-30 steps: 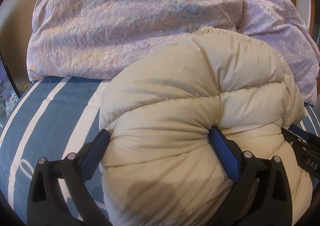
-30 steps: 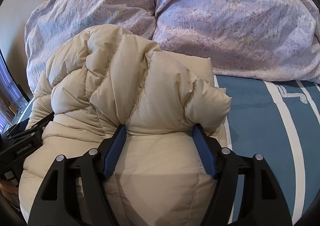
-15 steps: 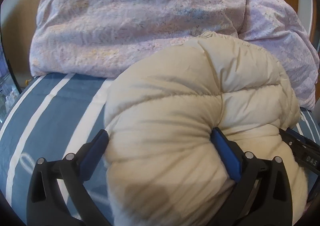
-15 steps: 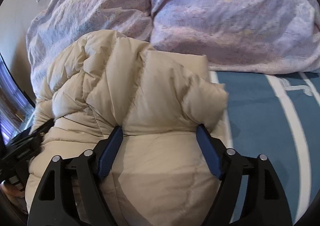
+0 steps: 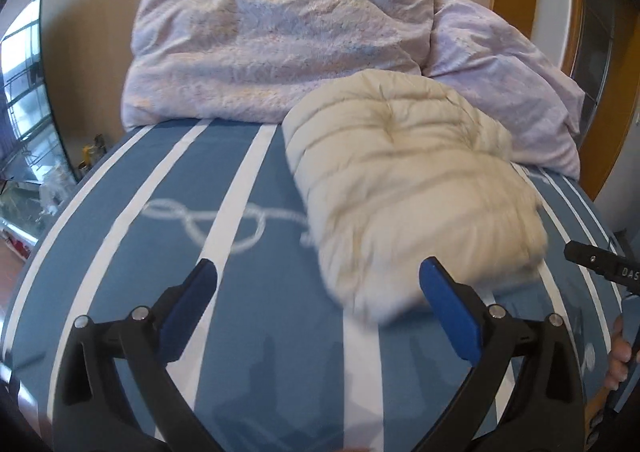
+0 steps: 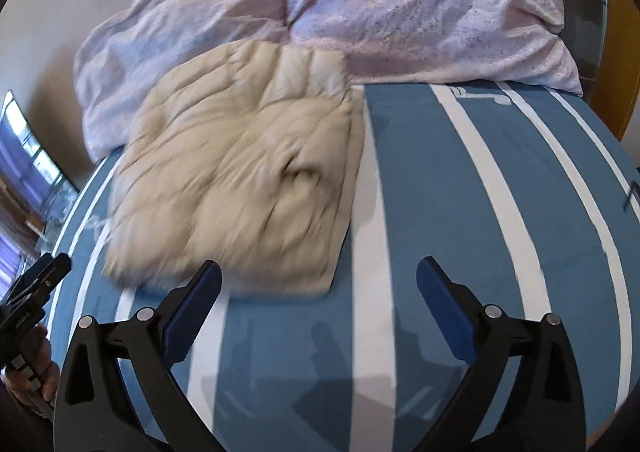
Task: Fold large clothes
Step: 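Open both tools and pull them back from the folded jacket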
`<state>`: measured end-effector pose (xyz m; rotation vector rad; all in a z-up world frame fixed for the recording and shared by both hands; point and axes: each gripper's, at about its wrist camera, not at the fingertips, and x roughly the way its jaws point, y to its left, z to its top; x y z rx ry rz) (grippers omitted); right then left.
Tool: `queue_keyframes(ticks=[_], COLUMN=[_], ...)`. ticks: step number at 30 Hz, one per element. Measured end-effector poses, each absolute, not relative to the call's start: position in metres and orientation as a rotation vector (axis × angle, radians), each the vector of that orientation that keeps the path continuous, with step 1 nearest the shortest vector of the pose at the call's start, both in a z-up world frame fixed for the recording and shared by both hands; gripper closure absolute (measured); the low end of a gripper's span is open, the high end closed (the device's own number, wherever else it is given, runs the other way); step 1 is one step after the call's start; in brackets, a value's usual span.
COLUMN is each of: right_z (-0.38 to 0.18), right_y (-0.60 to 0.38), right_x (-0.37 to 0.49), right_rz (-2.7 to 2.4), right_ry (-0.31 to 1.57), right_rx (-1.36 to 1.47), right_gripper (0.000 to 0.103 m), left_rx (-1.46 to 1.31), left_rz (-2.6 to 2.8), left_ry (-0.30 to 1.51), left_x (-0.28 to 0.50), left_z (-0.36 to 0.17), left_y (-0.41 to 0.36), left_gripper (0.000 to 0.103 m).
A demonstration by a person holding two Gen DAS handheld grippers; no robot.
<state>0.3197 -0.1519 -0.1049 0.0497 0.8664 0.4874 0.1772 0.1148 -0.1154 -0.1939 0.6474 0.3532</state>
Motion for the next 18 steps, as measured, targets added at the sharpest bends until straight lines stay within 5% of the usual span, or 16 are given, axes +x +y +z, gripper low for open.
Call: queue_keyframes(ticks=[18], right_z=[-0.094], right_y=[-0.164], right_x=[0.201], right_rz=[0.561], right_ry=[0.865], right_rx=[0.066], right_gripper=[0.001], left_rx=[-0.285], left_rz=[0.24], left_ry=[0.686], left_x=[0.082], left_z=[-0.107], left_y=[0.055], left_gripper=[0.002])
